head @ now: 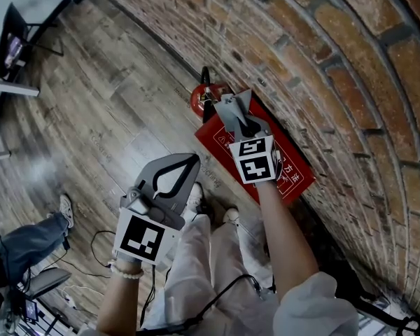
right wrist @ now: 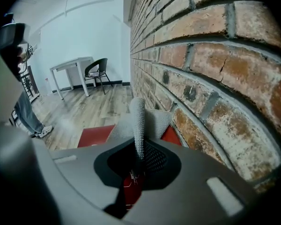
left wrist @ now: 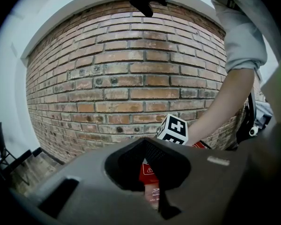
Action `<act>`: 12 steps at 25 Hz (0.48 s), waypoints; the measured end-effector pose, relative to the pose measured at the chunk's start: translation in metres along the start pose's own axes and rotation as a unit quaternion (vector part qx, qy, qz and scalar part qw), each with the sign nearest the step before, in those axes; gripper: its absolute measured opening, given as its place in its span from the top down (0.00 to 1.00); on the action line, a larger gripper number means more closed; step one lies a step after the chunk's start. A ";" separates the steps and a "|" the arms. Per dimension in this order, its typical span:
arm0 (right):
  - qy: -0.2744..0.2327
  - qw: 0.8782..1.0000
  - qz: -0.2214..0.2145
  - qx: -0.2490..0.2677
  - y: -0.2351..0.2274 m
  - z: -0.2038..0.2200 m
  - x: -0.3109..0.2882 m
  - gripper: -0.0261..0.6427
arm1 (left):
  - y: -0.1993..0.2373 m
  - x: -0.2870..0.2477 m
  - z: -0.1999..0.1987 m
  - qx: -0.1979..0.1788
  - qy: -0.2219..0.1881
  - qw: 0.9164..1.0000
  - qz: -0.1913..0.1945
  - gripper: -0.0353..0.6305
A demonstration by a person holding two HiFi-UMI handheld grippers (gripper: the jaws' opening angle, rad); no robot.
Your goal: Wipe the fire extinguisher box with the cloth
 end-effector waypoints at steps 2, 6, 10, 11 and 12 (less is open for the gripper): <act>0.002 1.000 0.001 0.007 -0.001 -0.001 0.001 0.93 | 0.000 0.000 0.001 0.001 0.001 1.000 -0.001 0.95; 0.002 1.000 0.001 0.010 -0.002 0.001 0.002 0.93 | -0.001 -0.001 0.003 0.002 0.003 1.000 -0.003 0.95; 0.005 1.000 0.001 0.009 -0.003 0.005 0.005 0.93 | -0.003 -0.002 0.003 0.000 0.004 1.000 -0.002 0.95; 0.005 1.000 0.002 0.008 -0.004 0.006 0.006 0.93 | -0.003 -0.002 0.003 -0.001 0.004 1.000 -0.002 0.95; 0.005 1.000 0.002 0.007 -0.004 0.008 0.007 0.93 | -0.004 -0.003 0.003 0.000 0.004 1.000 -0.003 0.95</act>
Point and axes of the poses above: the fingertips, and each gripper's own axes: x backward along the fingers, y to its left, z out of its underside, the point moved 9 cm from there along x, backward along the fingers, and after that the axes turned 14 degrees about x, right-handed, at the moved point
